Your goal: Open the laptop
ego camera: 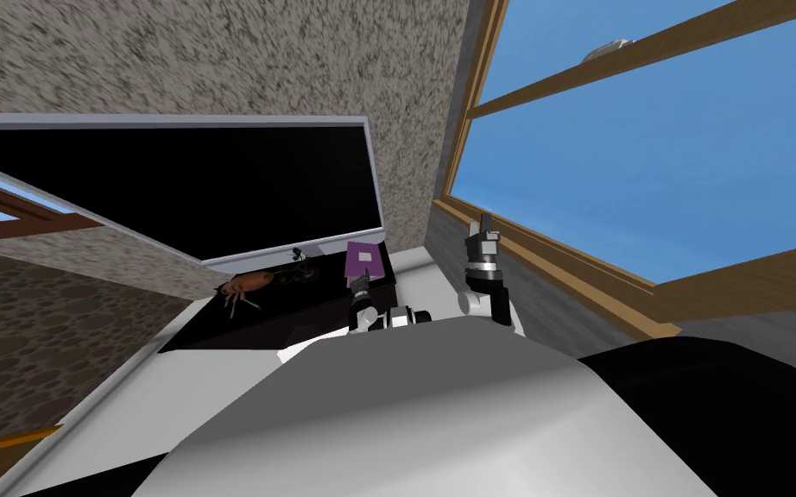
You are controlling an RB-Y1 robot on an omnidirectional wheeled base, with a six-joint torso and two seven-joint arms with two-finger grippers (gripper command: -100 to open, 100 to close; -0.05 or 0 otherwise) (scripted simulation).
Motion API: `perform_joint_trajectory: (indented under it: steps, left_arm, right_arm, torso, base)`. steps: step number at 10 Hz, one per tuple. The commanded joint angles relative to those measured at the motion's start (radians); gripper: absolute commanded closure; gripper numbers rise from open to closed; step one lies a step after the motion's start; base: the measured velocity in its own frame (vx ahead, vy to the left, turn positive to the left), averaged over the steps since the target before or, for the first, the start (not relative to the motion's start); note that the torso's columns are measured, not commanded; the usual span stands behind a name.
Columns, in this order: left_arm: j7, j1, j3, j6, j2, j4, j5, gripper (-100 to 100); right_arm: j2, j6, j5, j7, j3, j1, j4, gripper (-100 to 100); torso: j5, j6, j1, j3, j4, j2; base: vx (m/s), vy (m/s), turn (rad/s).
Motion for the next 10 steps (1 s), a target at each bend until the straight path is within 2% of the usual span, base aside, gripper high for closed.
perform_joint_trajectory:
  steps: [1, 5, 6, 7, 10]
  left_arm:
    - [-0.052, -0.038, 0.033, 0.064, -0.032, -0.015, 0.008, -100]
    - [-0.131, -0.090, 0.080, 0.157, -0.082, -0.044, 0.018, -100]
    - [-0.112, -0.081, 0.072, 0.139, -0.072, -0.034, 0.017, -100]
    - [-0.117, -0.082, 0.073, 0.145, -0.073, -0.035, 0.018, 0]
    - [-0.116, -0.082, 0.073, 0.145, -0.073, -0.034, 0.018, 0]
  right_arm:
    - [0.000, 0.000, 0.000, 0.000, 0.000, 0.000, 0.000, 0]
    - [0.000, 0.000, 0.000, 0.000, 0.000, 0.000, 0.000, 0]
    - [0.000, 0.000, 0.000, 0.000, 0.000, 0.000, 0.000, 0]
    - [0.000, 0.000, 0.000, 0.000, 0.000, 0.000, 0.000, 0]
    - [0.000, 0.000, 0.000, 0.000, 0.000, 0.000, 0.000, 0]
  torso:
    - [-0.001, 0.000, -0.002, 0.000, 0.001, 0.000]
    - [-0.001, 0.000, -0.002, -0.002, 0.001, -0.002]
    - [-0.001, 0.000, -0.002, -0.002, 0.001, -0.002]
    - [-0.001, 0.000, -0.002, -0.002, 0.000, -0.003]
    - [0.000, 0.000, -0.001, -0.002, -0.001, -0.004]
  base:
    - [-0.062, 0.013, 0.093]
    - [-0.053, 0.019, 0.088]
    - [-0.020, 0.003, 0.022]
    - [0.000, 0.000, 0.000]
    - [0.000, 0.000, 0.000]
